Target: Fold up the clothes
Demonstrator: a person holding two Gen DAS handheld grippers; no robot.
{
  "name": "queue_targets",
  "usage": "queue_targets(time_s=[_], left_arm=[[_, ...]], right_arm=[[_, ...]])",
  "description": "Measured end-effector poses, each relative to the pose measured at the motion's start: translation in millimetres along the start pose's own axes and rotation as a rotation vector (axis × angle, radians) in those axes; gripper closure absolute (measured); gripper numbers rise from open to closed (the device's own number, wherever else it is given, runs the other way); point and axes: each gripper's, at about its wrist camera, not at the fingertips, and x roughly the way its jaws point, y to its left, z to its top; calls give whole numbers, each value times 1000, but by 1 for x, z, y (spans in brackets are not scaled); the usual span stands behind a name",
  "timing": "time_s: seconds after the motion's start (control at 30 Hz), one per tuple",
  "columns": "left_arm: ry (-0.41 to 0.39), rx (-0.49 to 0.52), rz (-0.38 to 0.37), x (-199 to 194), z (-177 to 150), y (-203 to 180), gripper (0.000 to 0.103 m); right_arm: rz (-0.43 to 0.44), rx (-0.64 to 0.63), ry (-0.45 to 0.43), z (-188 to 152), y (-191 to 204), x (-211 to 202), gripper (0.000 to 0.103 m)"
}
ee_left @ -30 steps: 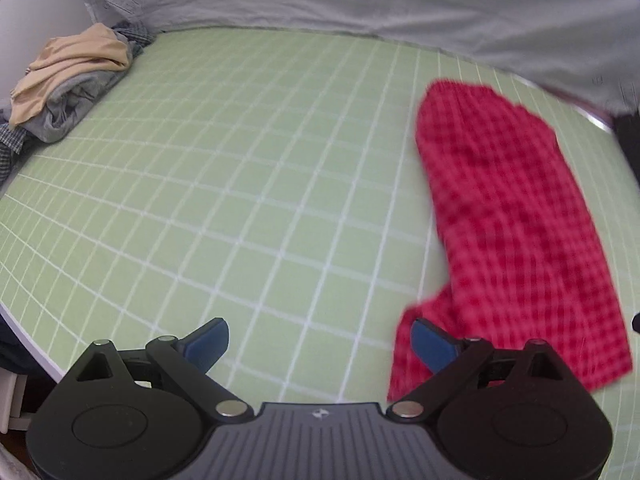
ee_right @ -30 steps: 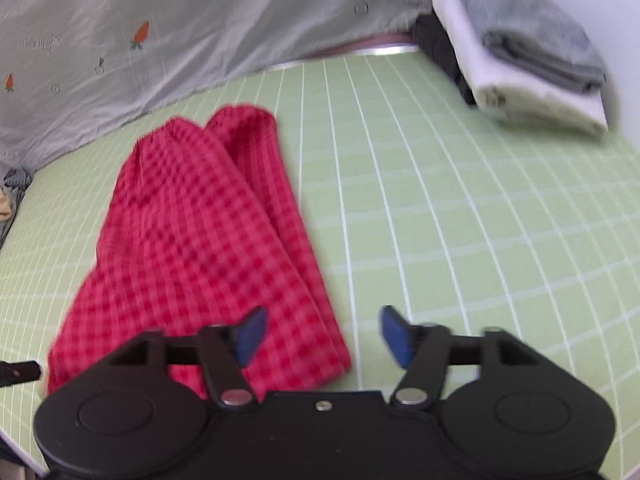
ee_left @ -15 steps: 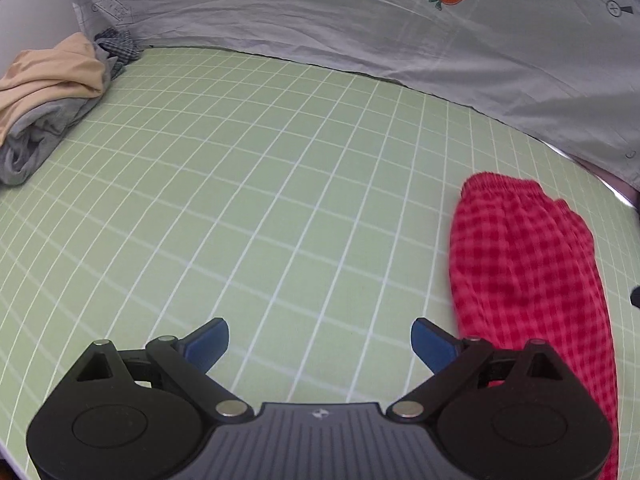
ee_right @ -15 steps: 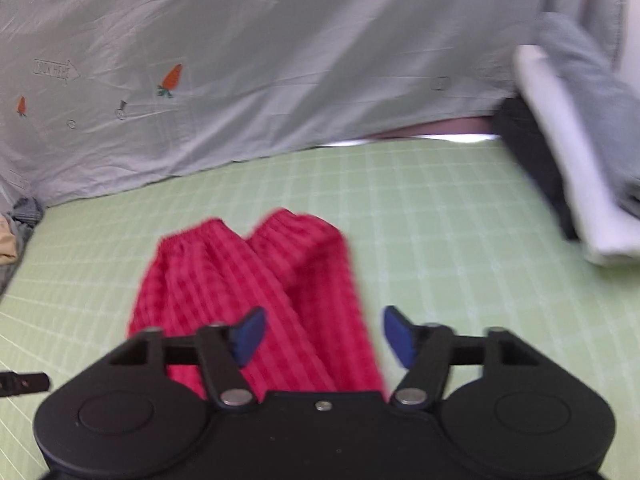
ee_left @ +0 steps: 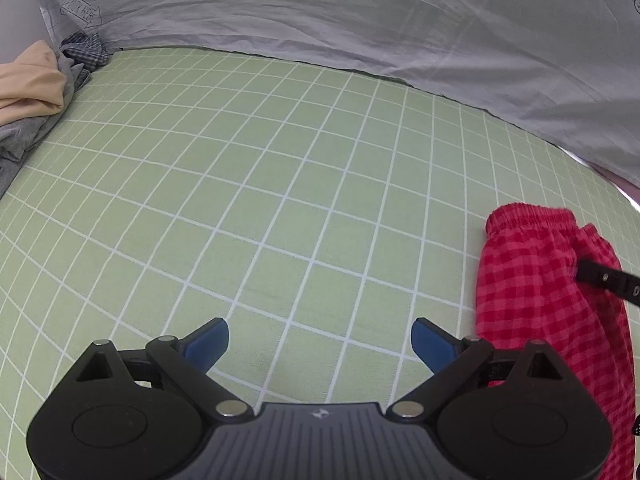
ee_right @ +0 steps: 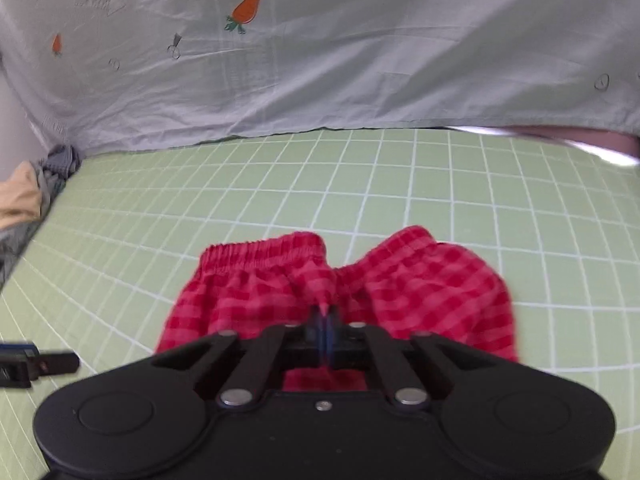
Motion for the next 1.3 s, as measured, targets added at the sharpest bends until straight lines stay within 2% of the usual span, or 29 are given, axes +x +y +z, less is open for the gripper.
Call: queue_targets(time_s=[0.07, 0.17, 0.23, 0.33, 0.4, 0.43, 0.47, 0.5, 0.57, 0.73, 0.9, 1.03, 1.1, 1.13, 1.17, 1.2, 1.23, 1.3], left_arm=[[5, -1, -3, 2, 0, -1, 6], [-8, 10, -12, 0, 2, -5, 6], [-25, 20, -17, -4, 3, -9, 6], [-36, 33, -23, -8, 2, -15, 6], [-28, 34, -30, -8, 1, -19, 6], [-24, 37, -32, -9, 0, -21, 6], [-26, 44, -38, -11, -1, -23, 6], [-33, 53, -43, -15, -3, -26, 6], [-33, 63, -49, -20, -7, -30, 6], [1, 71, -60, -24, -21, -38, 6], [19, 101, -86, -40, -39, -48, 6], [44, 125, -104, -50, -58, -56, 6], [54, 132, -112, -56, -68, -59, 6], [57, 134, -118, -59, -72, -60, 6], [59, 138, -121, -62, -77, -61, 6], [60, 143, -123, -65, -81, -62, 6], [58, 149, -124, -69, -84, -63, 6], [52, 160, -128, -75, -90, -62, 6]], right_arm=[[10, -20, -20, 4, 6, -2, 102], [7, -40, -124, 19, 12, -32, 102], [-30, 6, -214, 34, 2, -57, 102], [-165, 108, -276, 47, -27, -77, 101], [-240, 149, -204, 48, -53, -63, 95], [-281, 186, -162, 45, -64, -59, 83], [-322, 225, -119, 42, -76, -55, 82], [-323, 259, -118, 38, -84, -61, 82], [-325, 306, -125, 23, -91, -77, 66], [-325, 349, -12, -26, -90, -99, 66], [-342, 306, 97, -87, -83, -125, 66], [-332, 289, 140, -120, -74, -141, 66], [-317, 277, 154, -130, -70, -145, 66], [-301, 274, 159, -133, -69, -146, 73], [-284, 271, 164, -137, -68, -148, 88], [-279, 264, 155, -138, -66, -152, 95], [-274, 257, 143, -139, -65, -156, 101], [-267, 248, 103, -137, -60, -170, 102]])
